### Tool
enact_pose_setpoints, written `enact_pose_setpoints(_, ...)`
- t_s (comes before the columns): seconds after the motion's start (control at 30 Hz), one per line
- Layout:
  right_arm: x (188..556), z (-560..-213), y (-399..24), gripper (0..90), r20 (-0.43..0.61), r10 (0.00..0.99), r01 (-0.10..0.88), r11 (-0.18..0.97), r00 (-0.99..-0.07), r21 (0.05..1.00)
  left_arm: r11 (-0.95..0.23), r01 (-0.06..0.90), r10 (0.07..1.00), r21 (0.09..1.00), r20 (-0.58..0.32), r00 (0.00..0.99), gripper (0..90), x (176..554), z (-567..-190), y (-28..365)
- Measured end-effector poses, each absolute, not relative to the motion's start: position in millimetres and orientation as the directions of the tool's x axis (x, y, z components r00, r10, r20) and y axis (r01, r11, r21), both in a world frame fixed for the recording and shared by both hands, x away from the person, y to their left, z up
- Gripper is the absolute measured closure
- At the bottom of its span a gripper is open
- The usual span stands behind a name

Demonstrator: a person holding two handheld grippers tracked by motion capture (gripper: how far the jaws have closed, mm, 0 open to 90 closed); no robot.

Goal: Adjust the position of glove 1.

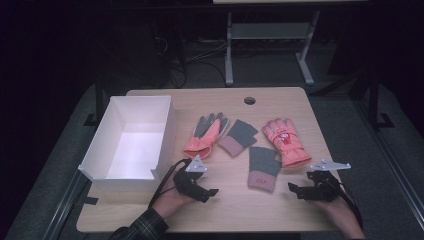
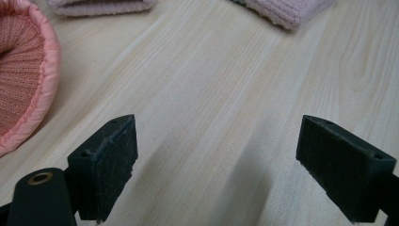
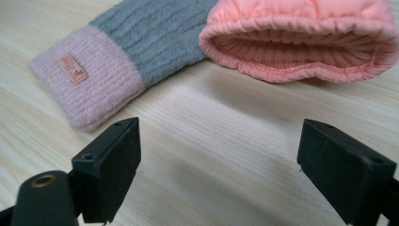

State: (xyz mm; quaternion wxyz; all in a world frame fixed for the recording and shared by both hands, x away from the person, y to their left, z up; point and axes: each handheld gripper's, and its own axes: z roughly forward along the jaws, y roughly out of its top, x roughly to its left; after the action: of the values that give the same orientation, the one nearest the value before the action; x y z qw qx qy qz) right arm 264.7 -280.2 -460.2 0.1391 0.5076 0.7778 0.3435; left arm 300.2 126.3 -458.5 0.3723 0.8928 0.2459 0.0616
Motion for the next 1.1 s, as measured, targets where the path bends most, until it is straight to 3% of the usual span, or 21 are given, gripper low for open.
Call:
enact_pose_setpoints(0.1,265,-458,-281,14.8,0.140,0.886,0.695,0.239,-0.442,0.679,-0.597,0.398,0.489,0.696,-0.077,0.869,12.6,301,-459,127)
enact_pose_setpoints(0.2,263,-454,-281,22.7,0.154,0.882,0.692,0.230,-0.446,0.684,-0.598,0.404,0.490,0.692,-0.084,0.868,12.7,301,-459,128)
enact_pose_setpoints(0.27,261,-452,-280,34.2,0.160,0.871,0.682,0.237,-0.465,0.692,-0.599,0.405,0.489,0.690,-0.085,0.868,12.8,301,-459,128)
enact_pose_setpoints(0.3,261,-452,-280,34.2,0.160,0.871,0.682,0.237,-0.465,0.692,-0.599,0.405,0.489,0.690,-0.085,0.868,12.8,301,-459,128)
enact_pose_setpoints(0.37,259,-448,-277,49.7,0.170,0.855,0.669,0.244,-0.489,0.702,-0.589,0.412,0.495,0.695,-0.092,0.864,12.9,301,-459,128)
enact_pose_setpoints(0.43,259,-448,-275,53.7,0.177,0.850,0.668,0.243,-0.496,0.704,-0.588,0.412,0.494,0.696,-0.094,0.864,12.9,301,-459,128)
enact_pose_setpoints(0.47,260,-447,-273,63.3,0.188,0.842,0.674,0.249,-0.505,0.695,-0.599,0.405,0.491,0.690,-0.084,0.867,12.9,300,-459,129)
enact_pose_setpoints(0.67,266,-443,-264,90.0,0.189,0.816,0.652,0.273,-0.546,0.707,-0.582,0.414,0.497,0.700,-0.097,0.862,13.1,299,-458,129)
enact_pose_setpoints(1.1,286,-441,-236,90.0,0.186,0.758,0.616,0.333,-0.625,0.714,-0.591,0.410,0.490,0.695,-0.094,0.866,13.1,299,-459,129)
